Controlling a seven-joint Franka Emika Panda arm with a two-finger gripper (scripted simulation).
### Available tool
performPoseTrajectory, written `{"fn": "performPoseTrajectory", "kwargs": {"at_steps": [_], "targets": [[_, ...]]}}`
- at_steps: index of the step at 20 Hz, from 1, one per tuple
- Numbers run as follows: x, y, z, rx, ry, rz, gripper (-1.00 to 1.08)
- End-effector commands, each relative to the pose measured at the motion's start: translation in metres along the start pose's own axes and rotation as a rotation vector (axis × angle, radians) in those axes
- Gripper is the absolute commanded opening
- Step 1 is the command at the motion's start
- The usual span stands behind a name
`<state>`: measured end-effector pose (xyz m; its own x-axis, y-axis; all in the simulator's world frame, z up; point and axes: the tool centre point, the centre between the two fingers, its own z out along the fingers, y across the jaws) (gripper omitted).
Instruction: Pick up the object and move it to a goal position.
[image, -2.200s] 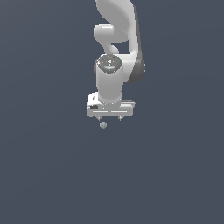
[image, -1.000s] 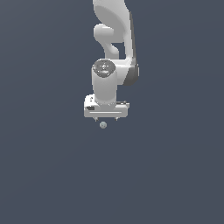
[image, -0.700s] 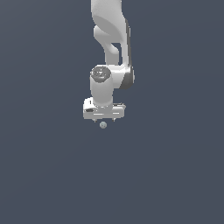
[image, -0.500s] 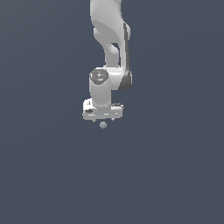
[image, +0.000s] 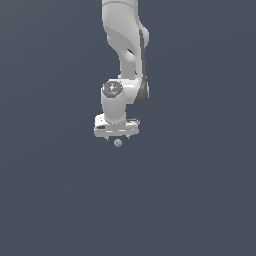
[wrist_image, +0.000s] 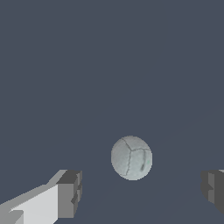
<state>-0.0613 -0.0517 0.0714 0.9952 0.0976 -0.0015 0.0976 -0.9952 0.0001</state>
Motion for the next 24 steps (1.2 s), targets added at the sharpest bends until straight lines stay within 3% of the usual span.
{"fn": "performPoseTrajectory", "kwargs": {"at_steps": [1,16,17,24], "targets": [[0.0,0.0,0.003,0.0,0.0,0.0,1.0],[-0.001,0.0,0.051,0.0,0.001,-0.002,1.0],[-0.001,0.0,0.051,0.0,0.001,-0.002,-1.0],[-0.001,0.0,0.051,0.0,0.001,-0.002,-1.0]]}}
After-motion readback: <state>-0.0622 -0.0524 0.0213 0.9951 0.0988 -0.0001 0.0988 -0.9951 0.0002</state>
